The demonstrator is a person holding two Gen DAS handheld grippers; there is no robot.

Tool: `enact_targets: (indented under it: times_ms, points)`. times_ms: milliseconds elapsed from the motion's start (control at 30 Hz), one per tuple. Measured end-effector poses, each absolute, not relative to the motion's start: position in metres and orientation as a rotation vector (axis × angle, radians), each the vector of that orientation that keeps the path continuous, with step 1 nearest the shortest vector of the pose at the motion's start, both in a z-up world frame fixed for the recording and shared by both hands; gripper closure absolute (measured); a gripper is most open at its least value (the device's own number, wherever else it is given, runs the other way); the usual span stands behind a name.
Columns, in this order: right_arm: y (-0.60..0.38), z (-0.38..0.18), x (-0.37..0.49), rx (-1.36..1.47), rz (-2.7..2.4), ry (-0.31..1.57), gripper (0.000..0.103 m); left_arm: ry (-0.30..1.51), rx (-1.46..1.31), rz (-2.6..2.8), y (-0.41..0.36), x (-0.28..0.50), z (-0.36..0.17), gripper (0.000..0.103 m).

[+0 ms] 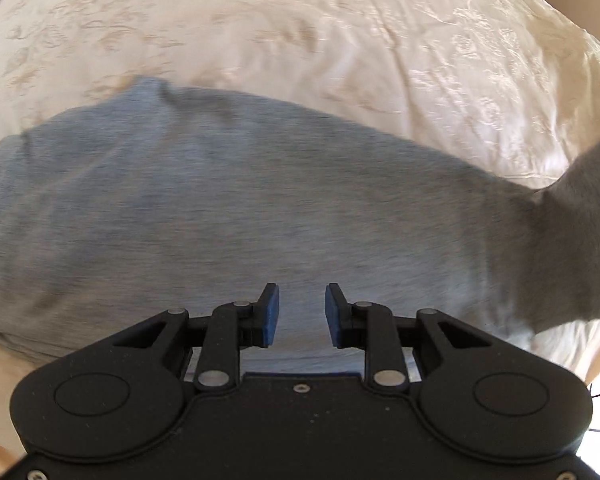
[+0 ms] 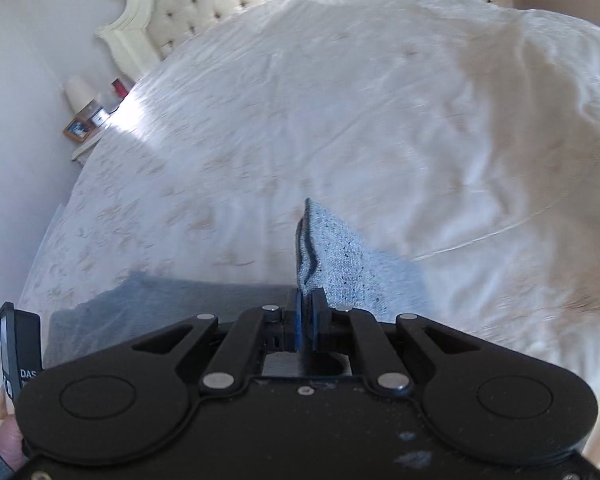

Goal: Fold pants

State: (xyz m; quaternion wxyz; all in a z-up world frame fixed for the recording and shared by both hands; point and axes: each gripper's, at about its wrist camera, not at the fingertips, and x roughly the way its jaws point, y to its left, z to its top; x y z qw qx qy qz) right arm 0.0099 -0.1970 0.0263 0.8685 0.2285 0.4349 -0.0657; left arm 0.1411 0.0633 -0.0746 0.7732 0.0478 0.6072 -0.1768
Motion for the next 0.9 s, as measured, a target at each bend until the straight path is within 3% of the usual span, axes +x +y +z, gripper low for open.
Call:
enact_targets:
  times_ms: [467, 533, 633, 900]
  points:
    - [0.002, -0.053, 0.097, 0.436, -0.047, 1.035, 0.096, 1.307, 0.140, -0.369, 0.173, 0.179, -0.077, 0.068]
    - [0.011, -0.066, 0.105, 0.438, -0.052, 1.059, 0.093, 1.311, 0.142, -0.373, 0.180, 0.183, -0.078, 0.068]
    - [0.017, -0.077, 0.115, 0.455, -0.092, 1.083, 0.078, 1.306, 0.139, -0.388, 0.186, 0.187, -0.078, 0.068]
    - [-0.012, -0.044, 0.084, 0.506, -0.105, 0.984, 0.078, 1.277, 0.111, -0.459, 0.162, 0.187, -0.067, 0.068]
